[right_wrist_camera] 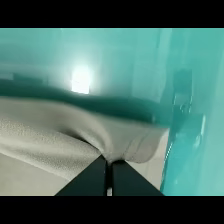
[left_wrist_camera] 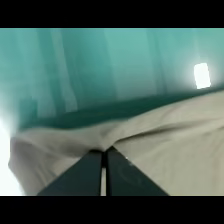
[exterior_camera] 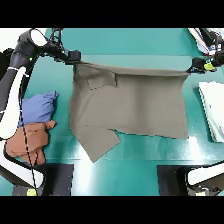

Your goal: Fold the shirts.

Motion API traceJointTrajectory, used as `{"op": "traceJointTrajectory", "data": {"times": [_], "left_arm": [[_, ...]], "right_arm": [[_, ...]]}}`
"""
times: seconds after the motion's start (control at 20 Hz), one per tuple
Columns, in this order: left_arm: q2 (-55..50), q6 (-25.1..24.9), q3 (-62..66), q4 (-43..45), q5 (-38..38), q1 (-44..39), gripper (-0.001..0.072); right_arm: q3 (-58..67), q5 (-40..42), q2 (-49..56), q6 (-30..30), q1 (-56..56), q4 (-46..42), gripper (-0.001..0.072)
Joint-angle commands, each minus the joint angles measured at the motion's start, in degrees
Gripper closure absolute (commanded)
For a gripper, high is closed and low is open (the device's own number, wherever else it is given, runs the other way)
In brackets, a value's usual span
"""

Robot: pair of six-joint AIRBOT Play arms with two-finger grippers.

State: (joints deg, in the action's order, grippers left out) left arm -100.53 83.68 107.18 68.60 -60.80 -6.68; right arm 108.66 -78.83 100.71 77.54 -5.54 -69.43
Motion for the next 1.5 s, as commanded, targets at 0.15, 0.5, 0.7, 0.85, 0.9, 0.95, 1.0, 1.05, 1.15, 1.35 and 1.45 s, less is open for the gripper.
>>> {"op": "traceJointTrajectory", "data": {"times": [0.15, 0.5, 0.7, 0.85, 0.9, 0.95, 1.0, 1.05, 1.15, 1.35, 1.45], "left_arm": [[-0.83, -3.10, -0.46, 4.66, -10.71, 0.04, 0.0687], [-0.83, -3.04, -14.05, 4.48, -9.68, 0.00, 0.0685], [-0.31, 1.90, -14.49, 4.76, -9.60, 0.07, 0.0025], [2.73, 1.84, -14.36, 8.07, -13.66, 0.07, 0.0175], [4.42, 1.84, -14.78, 9.51, -14.49, 0.07, 0.0175], [6.38, 1.88, -15.74, 11.13, -15.21, 0.07, 0.0175], [8.31, 1.88, -17.20, 11.41, -15.76, 0.07, 0.0175], [10.60, 2.38, -19.58, 11.26, -15.96, 0.07, 0.0175], [15.80, 3.89, -26.88, 9.01, -15.63, 0.04, 0.0176], [28.52, 8.15, -48.87, 1.27, -8.20, 0.00, 0.0175], [35.17, 9.38, -60.19, -3.32, -4.92, 0.00, 0.0175]], "right_arm": [[0.83, -8.59, 1.07, -0.66, 2.12, -10.67, 0.0696], [-20.57, 1.90, -5.42, -0.59, 5.33, -11.15, 0.0695], [-23.71, 4.90, -8.11, 0.66, 6.36, -11.19, 0.0317], [-22.95, -0.24, -10.75, 0.68, 4.26, -11.15, 0.0241], [-24.46, -0.85, -13.14, 0.66, 3.10, -11.15, 0.0242], [-27.12, -0.87, -16.24, 0.66, 1.73, -11.13, 0.0243], [-30.05, -0.83, -19.39, 0.66, 0.50, -11.10, 0.0244], [-33.53, -0.87, -22.82, 0.66, -0.74, -11.06, 0.0244], [-40.22, -0.74, -29.07, 0.63, -2.86, -11.06, 0.0271], [-50.16, 0.98, -38.71, 0.39, -5.79, -9.20, 0.0271], [-53.46, 2.62, -42.18, 0.35, -7.39, -5.95, 0.0271]]}}
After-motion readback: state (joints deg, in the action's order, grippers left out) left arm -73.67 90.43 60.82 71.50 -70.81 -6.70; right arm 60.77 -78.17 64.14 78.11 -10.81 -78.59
